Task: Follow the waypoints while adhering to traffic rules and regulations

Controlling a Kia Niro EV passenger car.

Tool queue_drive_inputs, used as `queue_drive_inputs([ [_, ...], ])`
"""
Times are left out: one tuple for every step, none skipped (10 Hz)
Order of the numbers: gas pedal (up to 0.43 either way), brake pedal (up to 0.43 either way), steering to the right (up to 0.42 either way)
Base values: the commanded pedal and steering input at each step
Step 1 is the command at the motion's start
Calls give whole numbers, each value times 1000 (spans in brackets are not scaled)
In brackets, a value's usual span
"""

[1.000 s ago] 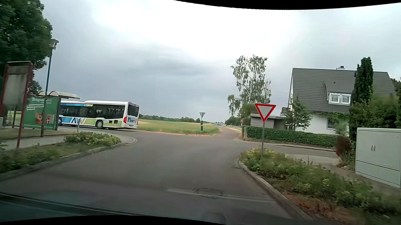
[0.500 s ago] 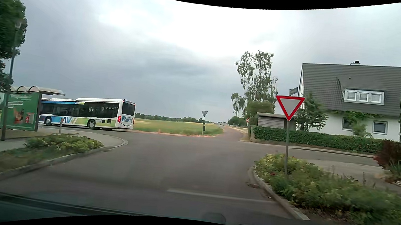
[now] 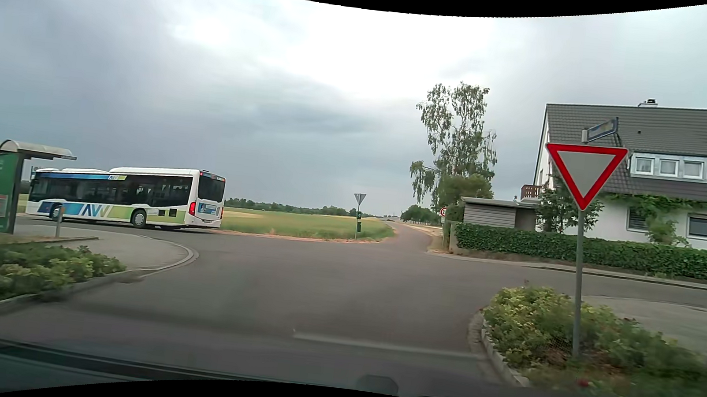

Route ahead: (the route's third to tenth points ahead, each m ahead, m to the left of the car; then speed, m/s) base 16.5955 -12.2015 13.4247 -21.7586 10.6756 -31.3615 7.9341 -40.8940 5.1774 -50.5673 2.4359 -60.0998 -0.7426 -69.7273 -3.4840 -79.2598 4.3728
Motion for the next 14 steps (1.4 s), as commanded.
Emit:
queue_drive_inputs([
  [0, 0, 23],
  [0, 0, 20],
  [0, 0, 19],
  [0, 24, 18],
  [0, 55, 21],
  [0, 85, 21],
  [0, 110, 24],
  [0, 128, 28],
  [0, 140, 31],
  [0, 146, 34],
  [0, 159, 41],
  [0, 195, 49],
  [0, 213, 58],
  [0, 213, 64],
])
